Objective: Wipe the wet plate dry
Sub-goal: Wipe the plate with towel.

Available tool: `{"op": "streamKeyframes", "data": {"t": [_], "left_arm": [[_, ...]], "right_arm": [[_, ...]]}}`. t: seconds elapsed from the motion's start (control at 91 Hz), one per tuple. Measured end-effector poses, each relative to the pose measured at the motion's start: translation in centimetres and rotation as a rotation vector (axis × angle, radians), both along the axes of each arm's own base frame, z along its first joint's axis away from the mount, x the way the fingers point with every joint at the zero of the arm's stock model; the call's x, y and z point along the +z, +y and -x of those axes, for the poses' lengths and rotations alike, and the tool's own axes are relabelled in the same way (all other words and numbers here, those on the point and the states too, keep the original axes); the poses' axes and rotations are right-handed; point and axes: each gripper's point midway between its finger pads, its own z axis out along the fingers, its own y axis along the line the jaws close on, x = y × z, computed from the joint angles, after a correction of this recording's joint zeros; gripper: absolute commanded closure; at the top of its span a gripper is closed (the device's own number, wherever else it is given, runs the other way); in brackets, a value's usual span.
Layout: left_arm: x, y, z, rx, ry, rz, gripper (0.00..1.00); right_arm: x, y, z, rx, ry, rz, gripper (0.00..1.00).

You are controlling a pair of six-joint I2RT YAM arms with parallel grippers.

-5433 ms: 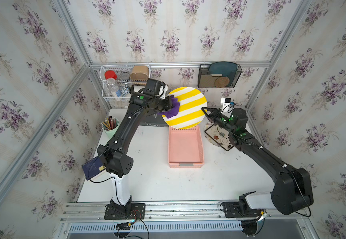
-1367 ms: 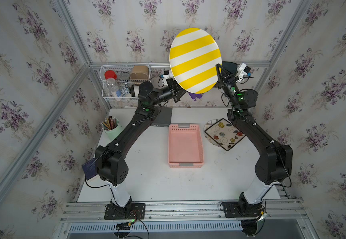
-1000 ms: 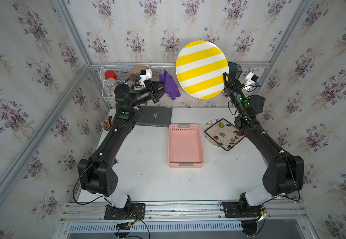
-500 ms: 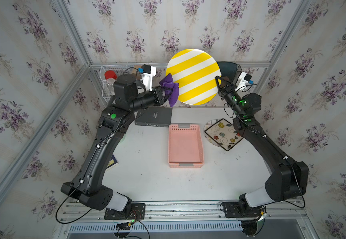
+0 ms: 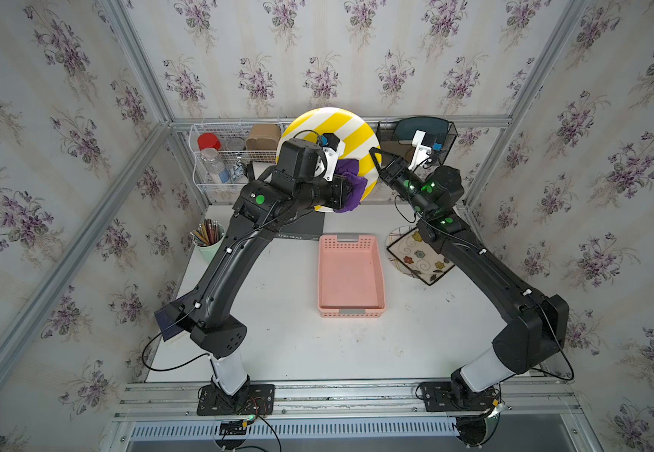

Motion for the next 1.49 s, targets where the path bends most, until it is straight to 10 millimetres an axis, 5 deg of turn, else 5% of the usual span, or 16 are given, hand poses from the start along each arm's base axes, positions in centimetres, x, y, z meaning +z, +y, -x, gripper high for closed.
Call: {"op": "streamKeyframes", "data": {"t": [0.121,0.341,0.495,0.582,0.747,0.835,0.989,1.187,1.495], "left_arm": [[0.0,0.5,-0.2,0.016,-0.019,-0.043,1.00],[0.5,5.1,-2.1,0.191,-0.075,-0.129,1.00],[0.6,2.8,-2.2,0.125,-0.061,-0.075,1.00],[0.5,2.2,-2.5,0.107,-0.042,-0.049,1.00],[2.4,6.4,-4.7,0.228,-0.051,0.021,1.00],[2.9,7.7,-5.4,0.270,-0.051,0.047,1.00],[3.3,6.4,-5.8,0.229,-0.032,0.114,1.00],[3.1,5.9,-6.2,0.218,-0.011,0.146,1.00],[1.4,12.5,-6.8,0.428,0.028,0.106,1.00]], "right_arm": [[-0.5,-0.1,0.1,-0.006,0.023,0.009,1.00],[0.1,-0.5,0.5,-0.036,-0.012,0.036,1.00],[-1.6,3.3,1.3,0.052,0.005,0.099,1.00],[-2.2,3.6,1.5,0.070,0.021,0.111,1.00],[-1.6,2.2,1.8,0.042,0.007,0.113,1.00],[-1.7,3.3,2.6,0.064,-0.011,0.134,1.00],[-3.5,6.6,4.6,0.152,0.016,0.183,1.00],[-3.7,5.3,3.7,0.141,0.031,0.186,1.00],[-4.2,5.5,4.1,0.147,0.037,0.195,1.00]]}}
